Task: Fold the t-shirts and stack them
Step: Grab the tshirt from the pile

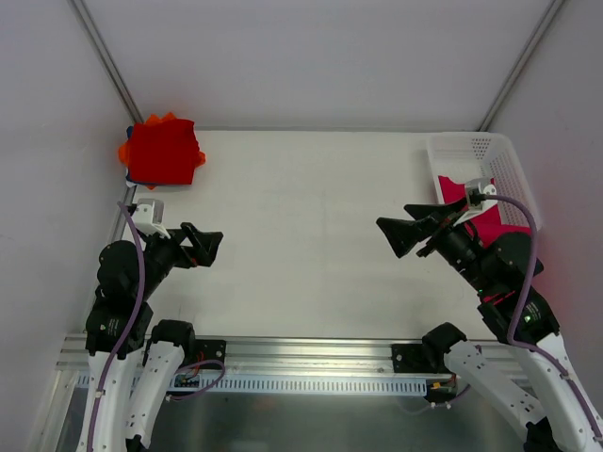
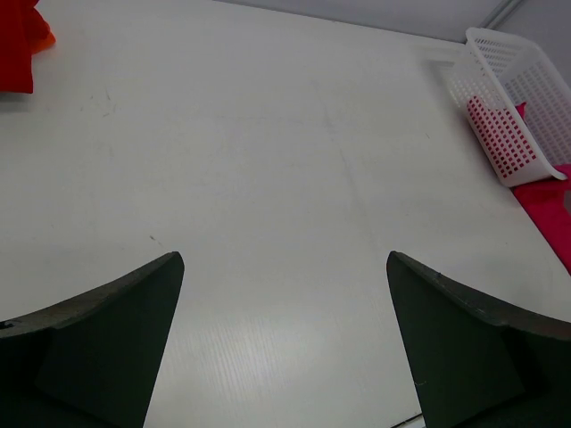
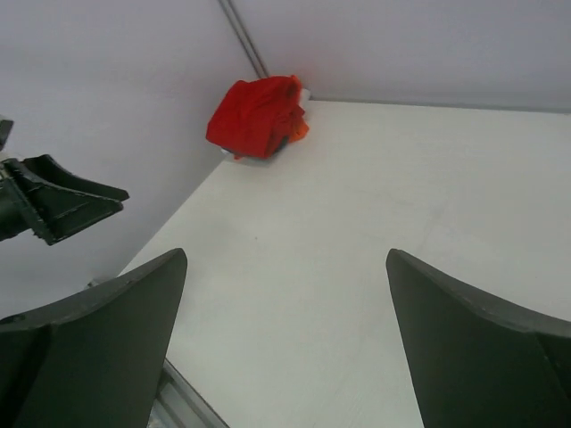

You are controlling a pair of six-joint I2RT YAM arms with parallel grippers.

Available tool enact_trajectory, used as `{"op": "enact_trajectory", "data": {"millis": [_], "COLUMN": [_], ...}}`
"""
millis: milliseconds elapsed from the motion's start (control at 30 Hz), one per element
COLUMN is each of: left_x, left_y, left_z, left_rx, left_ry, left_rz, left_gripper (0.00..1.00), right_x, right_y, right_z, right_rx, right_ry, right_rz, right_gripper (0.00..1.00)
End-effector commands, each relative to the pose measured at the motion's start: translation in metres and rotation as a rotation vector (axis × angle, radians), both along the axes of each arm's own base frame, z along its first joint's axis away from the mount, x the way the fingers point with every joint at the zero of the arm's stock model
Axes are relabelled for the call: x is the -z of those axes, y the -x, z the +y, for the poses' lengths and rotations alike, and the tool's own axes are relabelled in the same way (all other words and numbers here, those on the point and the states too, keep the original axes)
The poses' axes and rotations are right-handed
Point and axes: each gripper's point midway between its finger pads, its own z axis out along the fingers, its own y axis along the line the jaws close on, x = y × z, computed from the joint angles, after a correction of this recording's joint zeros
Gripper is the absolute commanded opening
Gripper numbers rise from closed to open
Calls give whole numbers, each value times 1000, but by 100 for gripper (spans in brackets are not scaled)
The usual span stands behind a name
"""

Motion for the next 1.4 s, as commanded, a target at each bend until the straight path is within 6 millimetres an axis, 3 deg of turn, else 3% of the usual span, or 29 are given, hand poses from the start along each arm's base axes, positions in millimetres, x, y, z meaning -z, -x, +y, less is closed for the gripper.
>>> {"op": "enact_trajectory", "data": {"millis": [0,67,100,133,200,267,367,433,467,500,567,600,667,700,733,767,867,933,1000,1033,1167,1233,1267,1333,1367], "left_x": [-14,-13,-13,-14,-14,-14,-14,-14,-13,-14,-14,-15,-15,-16,-16,-16,-16,-16,-16,-16,-14,-13,-13,-13,-13], "left_y": [0,-2,-2,-2,-2,-3,-3,-3,-3,-3,-3,-3,-3,-3,-2,-2,-2,-1,-1,-1,-1,-2,-2,-2,-2], "left_z": [1,1,2,3,5,4,5,6,6,7,9,11,12,12,11,11,11,11,10,8,6,5,5,6,6], "left_rx": [-1,-2,-7,-11,-21,-22,-25,-30,-34,-35,-46,-56,-62,-63,-61,-59,-57,-54,-50,-42,-29,-25,-24,-26,-27], "left_ry": [-7,-10,-10,-11,-5,-5,-3,-3,-5,-5,-9,-12,-13,-13,-12,-12,-13,-12,-10,-9,-6,-4,-5,-6,-6], "left_rz": [-53,-44,-46,-47,-48,-45,-44,-45,-46,-50,-53,-55,-58,-61,-63,-63,-65,-68,-66,-61,-54,-49,-50,-48,-47], "left_gripper": [99,99,99,99,99,99,99,99,99,99,99,99,99,99,99,99,99,99,99,99,99,99,99,99,99], "right_x": [-4,-6,-19,-12,-17,-19,-7,11,0,29,33,34,24,16,18,22,46,75,101,122,150,159,169,192,217], "right_y": [0,4,5,4,-1,-5,-29,-42,-61,-72,-86,-89,-84,-79,-77,-64,-66,-58,-65,-59,-56,-52,-52,-58,-68], "right_z": [-19,-19,-24,-26,-36,-21,-1,-2,-2,-38,-81,-123,-162,-182,-186,-197,-187,-179,-162,-165,-183,-202,-209,-204,-196], "right_rx": [94,72,95,109,175,110,82,115,163,362,622,861,1111,1220,1279,1275,1237,1156,1059,1042,1080,1139,1159,1059,956], "right_ry": [-22,7,-38,-55,-100,-48,34,136,197,390,565,759,953,1157,1126,1202,1049,1028,974,998,989,949,882,727,482], "right_rz": [-32,-126,-192,-204,-209,-199,-72,31,74,176,233,291,325,351,383,448,540,571,573,588,694,777,816,874,910], "right_gripper": [99,99,99,99,99,99,99,99,99,100,100,99,99,100,99,99,99,99,99,99,99,99,99,99,99]}}
